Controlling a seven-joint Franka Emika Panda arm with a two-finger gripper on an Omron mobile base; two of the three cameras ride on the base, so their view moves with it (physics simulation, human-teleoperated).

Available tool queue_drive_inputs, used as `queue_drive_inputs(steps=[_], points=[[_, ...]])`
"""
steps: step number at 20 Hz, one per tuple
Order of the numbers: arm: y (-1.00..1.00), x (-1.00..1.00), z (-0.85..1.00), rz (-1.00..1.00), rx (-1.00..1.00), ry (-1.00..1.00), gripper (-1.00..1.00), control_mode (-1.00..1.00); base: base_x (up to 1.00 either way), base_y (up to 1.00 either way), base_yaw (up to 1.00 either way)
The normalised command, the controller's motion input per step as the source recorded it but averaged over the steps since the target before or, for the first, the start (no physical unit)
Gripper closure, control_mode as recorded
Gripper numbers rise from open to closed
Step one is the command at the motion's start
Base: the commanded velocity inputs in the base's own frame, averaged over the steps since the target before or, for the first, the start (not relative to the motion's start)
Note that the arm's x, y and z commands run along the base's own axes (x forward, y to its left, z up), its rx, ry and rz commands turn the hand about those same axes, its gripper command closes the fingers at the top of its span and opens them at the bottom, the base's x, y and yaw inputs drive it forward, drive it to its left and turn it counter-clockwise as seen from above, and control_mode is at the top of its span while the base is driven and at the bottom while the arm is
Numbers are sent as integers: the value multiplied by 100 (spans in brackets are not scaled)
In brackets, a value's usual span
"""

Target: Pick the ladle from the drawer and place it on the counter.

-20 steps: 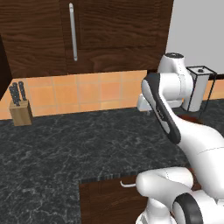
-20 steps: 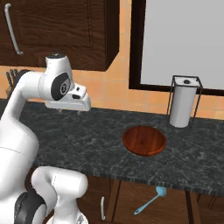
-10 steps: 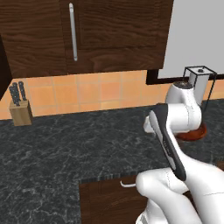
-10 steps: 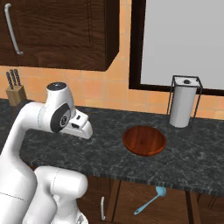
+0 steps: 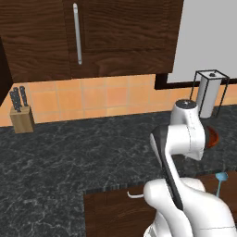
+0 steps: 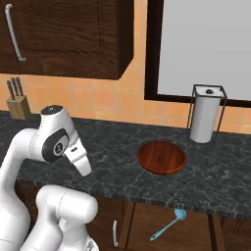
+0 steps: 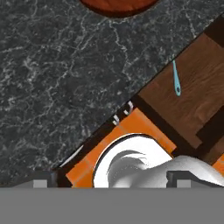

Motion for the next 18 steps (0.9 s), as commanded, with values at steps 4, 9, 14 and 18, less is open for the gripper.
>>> queue_drive_inputs(steps=[4, 9, 14, 18], points=[[-95, -41, -24, -43, 13, 7, -100, -100, 0, 0, 0], [-100, -51, -38, -33, 9, 1, -100, -100, 0, 0, 0], [-100, -51, -27, -32, 6, 0, -100, -100, 0, 0, 0], [-100, -82, -20, -32, 8, 0, -100, -100, 0, 0, 0]])
